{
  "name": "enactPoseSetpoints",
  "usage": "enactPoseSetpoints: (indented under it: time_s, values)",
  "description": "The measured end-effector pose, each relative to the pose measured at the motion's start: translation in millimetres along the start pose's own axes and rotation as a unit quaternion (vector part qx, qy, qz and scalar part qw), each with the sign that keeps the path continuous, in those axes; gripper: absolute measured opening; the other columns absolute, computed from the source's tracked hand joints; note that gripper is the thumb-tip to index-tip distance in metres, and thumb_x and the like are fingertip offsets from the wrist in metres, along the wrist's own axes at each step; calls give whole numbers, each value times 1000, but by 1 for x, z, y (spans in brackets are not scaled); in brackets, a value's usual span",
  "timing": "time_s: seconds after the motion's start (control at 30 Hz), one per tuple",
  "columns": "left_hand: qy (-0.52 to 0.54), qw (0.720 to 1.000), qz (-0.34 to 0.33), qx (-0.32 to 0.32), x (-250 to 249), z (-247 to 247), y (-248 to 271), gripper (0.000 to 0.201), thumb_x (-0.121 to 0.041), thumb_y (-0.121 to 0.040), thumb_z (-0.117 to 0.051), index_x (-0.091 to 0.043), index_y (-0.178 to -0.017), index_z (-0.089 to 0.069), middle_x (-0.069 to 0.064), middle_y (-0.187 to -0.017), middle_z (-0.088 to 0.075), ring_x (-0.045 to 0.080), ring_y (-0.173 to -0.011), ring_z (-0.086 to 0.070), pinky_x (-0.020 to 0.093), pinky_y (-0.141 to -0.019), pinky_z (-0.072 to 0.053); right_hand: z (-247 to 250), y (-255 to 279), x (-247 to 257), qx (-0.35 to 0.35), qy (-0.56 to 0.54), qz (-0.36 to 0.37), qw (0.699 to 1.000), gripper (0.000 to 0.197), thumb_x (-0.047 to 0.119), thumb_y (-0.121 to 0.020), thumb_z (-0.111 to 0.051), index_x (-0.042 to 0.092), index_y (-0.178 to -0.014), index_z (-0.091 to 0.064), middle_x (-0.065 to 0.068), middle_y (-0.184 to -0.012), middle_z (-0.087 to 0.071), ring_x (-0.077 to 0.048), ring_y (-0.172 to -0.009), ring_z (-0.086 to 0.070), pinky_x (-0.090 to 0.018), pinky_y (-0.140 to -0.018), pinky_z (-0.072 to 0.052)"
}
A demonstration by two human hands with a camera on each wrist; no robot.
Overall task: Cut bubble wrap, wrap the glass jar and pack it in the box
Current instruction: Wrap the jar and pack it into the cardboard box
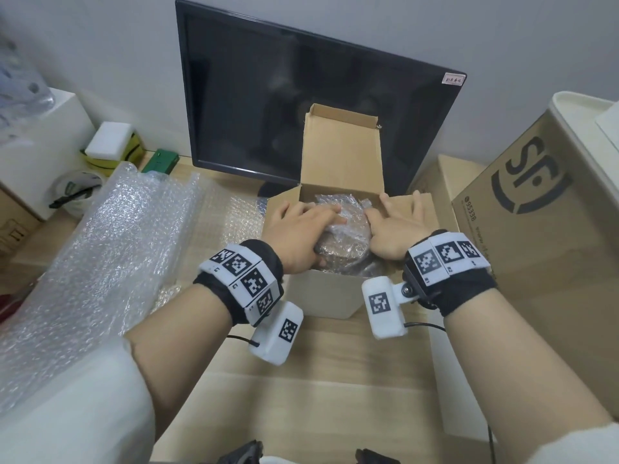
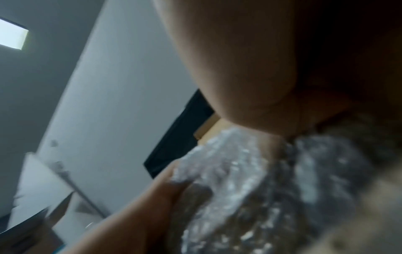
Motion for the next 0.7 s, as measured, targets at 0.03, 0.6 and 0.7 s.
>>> enactPoseSetpoints:
  time_s: [0.03,0.6,0.7]
  values:
    - [-1,1000,0,0,0,0,0,72,-27,-76,-71,-36,-137,-33,-17,-153,-22,16,-139,-16,43,-114,-1,-2,0,-1,6,-31,0,1000,73,19,-86,-36,26,-149,1,-6,-158,12,-32,-141,26,-57,-109,21]
    - [208,950,183,-148,32,14,12,34,-50,-78,-63,-36,-109,-57,-1,-158,1,25,-144,-2,52,-111,-8,16,62,-23,-192,-621,97,753,33,30,-96,-45,13,-120,-60,-3,-110,-65,12,-84,-62,-6,-73,-47]
    - [217,930,262,-141,46,14,17,78,-55,-65,-73,-29,-130,-37,6,-157,4,30,-144,0,55,-112,-9,9,53,-2,-182,-451,121,865,30,25,-94,-52,14,-118,-65,2,-129,-60,-4,-123,-50,-20,-104,-35]
Point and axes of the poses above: each hand's wrist, its own y-axis away from the middle knuckle, its own z-axis out of the back of the hand, x = y × z, the point moved 8 cm from there along -y, towards the middle knuckle
